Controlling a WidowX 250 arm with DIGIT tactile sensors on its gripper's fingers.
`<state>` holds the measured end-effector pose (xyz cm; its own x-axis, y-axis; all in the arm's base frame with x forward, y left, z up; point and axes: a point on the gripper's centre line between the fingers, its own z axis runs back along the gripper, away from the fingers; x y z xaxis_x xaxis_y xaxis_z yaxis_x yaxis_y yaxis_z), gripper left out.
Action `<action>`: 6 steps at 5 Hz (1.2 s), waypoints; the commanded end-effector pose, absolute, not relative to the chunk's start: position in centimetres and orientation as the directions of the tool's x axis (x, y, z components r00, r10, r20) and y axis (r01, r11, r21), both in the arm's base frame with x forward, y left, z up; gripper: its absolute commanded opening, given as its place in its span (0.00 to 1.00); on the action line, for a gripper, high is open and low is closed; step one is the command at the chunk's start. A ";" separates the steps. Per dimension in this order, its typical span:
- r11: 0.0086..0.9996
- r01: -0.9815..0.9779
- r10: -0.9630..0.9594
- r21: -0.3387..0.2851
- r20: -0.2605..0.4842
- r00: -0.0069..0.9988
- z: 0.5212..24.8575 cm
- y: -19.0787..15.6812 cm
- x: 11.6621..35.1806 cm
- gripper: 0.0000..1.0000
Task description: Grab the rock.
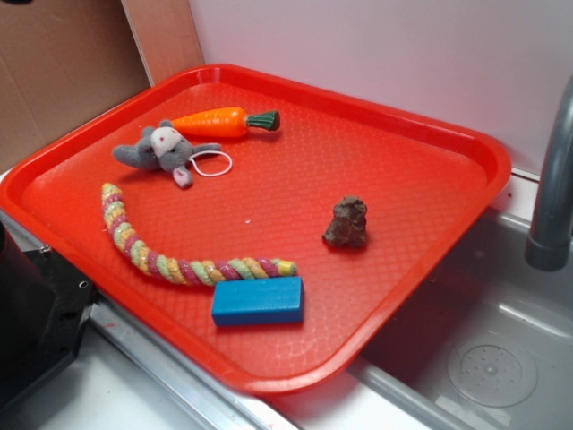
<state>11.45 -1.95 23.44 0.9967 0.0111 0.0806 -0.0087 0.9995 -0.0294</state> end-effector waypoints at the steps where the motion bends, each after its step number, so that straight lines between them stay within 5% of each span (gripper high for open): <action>1: 1.000 -0.009 0.011 -0.029 0.081 0.997 23.4 -1.9 11.4 1.00; 4: 0.989 0.150 -0.150 0.009 0.149 0.977 22.1 -1.0 14.3 1.00; 6: 0.865 0.498 -0.487 0.060 0.338 0.806 20.3 -2.8 17.1 1.00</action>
